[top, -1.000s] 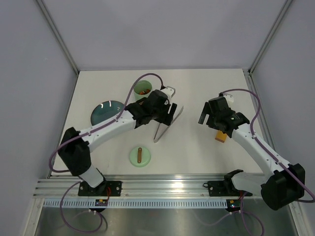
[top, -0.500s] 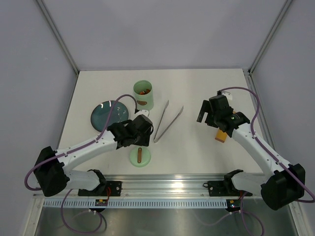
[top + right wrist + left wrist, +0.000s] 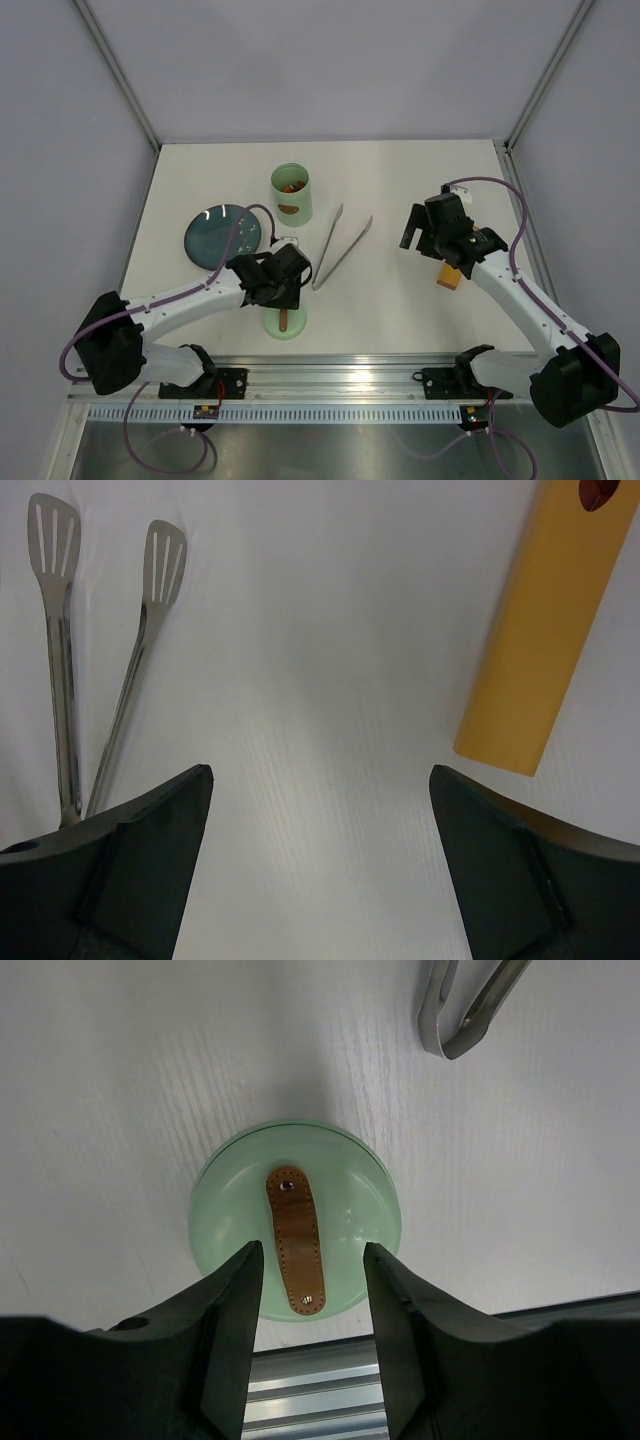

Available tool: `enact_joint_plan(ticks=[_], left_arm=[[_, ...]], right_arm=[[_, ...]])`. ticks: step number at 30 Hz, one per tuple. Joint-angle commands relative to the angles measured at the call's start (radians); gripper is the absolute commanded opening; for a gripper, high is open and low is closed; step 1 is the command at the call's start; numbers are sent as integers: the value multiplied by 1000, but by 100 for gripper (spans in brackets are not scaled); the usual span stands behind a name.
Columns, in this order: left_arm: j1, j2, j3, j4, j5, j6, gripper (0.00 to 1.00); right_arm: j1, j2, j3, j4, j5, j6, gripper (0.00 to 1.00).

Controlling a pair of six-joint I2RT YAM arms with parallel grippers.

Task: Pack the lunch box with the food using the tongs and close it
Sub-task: Pick up the box lid from the center of the board.

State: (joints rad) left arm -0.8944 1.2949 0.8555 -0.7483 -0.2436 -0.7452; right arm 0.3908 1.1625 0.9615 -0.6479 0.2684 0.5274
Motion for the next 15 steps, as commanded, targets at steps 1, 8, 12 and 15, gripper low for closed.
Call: enact_joint_plan(ticks=[1, 8, 12, 15], left_arm=[[-6, 23, -12, 38, 18, -39, 47], [-6, 38, -39, 56, 38, -46, 44], [-8, 46, -72, 84, 61, -59, 43], [-8, 41, -78, 87, 64, -63, 38]], right_arm=[[-4, -6, 23, 19, -5, -6, 98], [-6, 3, 29, 19, -4, -10, 98], [-4, 8, 28, 24, -11, -7, 98], [-6, 11, 31, 21, -12, -9, 98]])
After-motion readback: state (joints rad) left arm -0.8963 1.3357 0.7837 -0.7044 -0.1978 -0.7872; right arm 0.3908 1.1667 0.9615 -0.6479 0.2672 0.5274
